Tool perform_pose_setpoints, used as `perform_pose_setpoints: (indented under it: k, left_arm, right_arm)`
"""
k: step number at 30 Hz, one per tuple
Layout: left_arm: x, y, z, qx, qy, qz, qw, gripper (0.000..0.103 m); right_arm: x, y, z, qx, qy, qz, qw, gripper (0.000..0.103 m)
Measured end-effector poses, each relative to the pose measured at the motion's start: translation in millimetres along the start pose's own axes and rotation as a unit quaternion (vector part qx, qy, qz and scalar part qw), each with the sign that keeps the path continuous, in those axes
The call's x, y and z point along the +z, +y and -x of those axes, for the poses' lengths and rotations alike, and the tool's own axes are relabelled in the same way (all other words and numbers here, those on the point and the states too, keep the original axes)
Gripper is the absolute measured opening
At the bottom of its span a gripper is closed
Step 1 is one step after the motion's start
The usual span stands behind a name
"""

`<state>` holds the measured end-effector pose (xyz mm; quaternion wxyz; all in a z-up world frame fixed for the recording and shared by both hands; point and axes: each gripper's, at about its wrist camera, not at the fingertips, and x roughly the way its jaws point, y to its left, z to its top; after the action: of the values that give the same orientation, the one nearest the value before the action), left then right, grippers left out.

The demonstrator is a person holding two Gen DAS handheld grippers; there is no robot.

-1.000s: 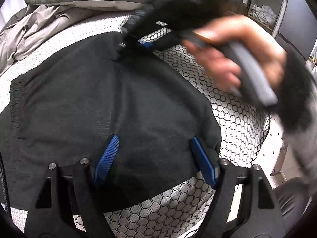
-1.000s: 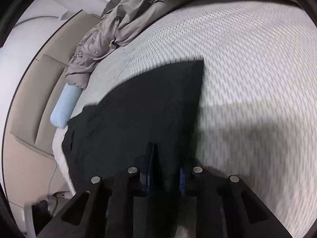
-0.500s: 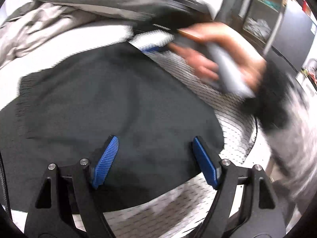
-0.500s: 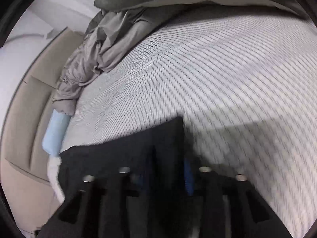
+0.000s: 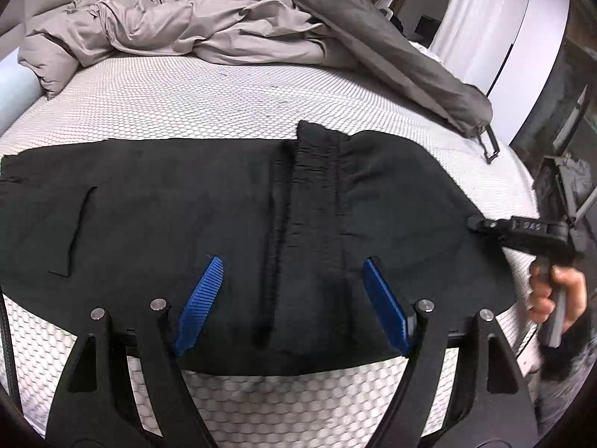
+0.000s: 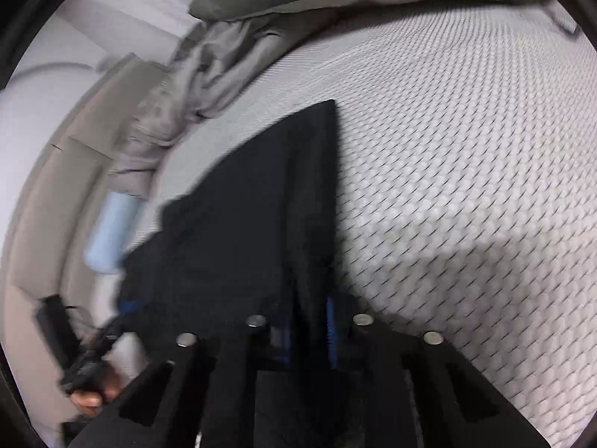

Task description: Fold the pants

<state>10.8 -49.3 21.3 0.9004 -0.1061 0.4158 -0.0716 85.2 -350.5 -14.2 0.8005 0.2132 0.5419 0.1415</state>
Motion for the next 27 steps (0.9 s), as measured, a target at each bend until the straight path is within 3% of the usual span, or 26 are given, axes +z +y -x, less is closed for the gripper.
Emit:
perform_pose_setpoints:
  k: [2,4,6,11,15,17,18,22,23,25,27]
  left_arm:
    - [1,2,4,0.000,-0.002,-0.019,0.9998,0.075]
    - [3,-7,6,0.002,-0.012,-0.048,0.9988,0.075]
    - [0,-23,9,-0.005,-0.016,-0.084,0.9963,0.075]
    - [21,-85,-10,-0.062,0.012,-0.151,0.9866,0.075]
    - [12,-110,-43,-0.056,0.058,-0.229,0.9700,0.070]
    - [-1,-100,-56,-0.030,0.072,-0.236,0.9686,0.065]
    - [-7,-87,-54,-0.046,0.061,-0.235,0.9690,0.065]
    - [-13,-64,-37,-0.047,0.052,-0.236,0.9693,0.064]
    - [-14,-59,-33,-0.038,0.049,-0.231,0.9709,0.064]
    - [-15,-51,-27,-0.027,0.048,-0.219,0.9741,0.064]
    - [-11,-51,-15,-0.033,0.037,-0.205,0.9775,0.064]
  right_arm:
    - [-13,6,18,-0.017,-0.020,0.015,1.000,0.027]
    - [-27,23,39,-0.044,-0.050,0.052,0.996,0.027]
    - [-41,41,53,-0.039,-0.066,0.077,0.994,0.027]
    - [-69,96,28,-0.025,-0.030,0.162,0.986,0.029]
    - [-78,94,-13,-0.037,0.007,0.181,0.983,0.029]
    - [-77,94,-22,-0.037,0.011,0.200,0.979,0.027]
    - [-80,92,-18,-0.049,0.004,0.222,0.974,0.027]
    - [-81,79,-5,-0.172,-0.037,0.256,0.951,0.028]
    - [-81,70,0,-0.185,-0.042,0.251,0.949,0.029]
    - [-80,62,10,-0.161,-0.049,0.227,0.959,0.030]
    - [-83,67,21,-0.162,-0.064,0.231,0.957,0.030]
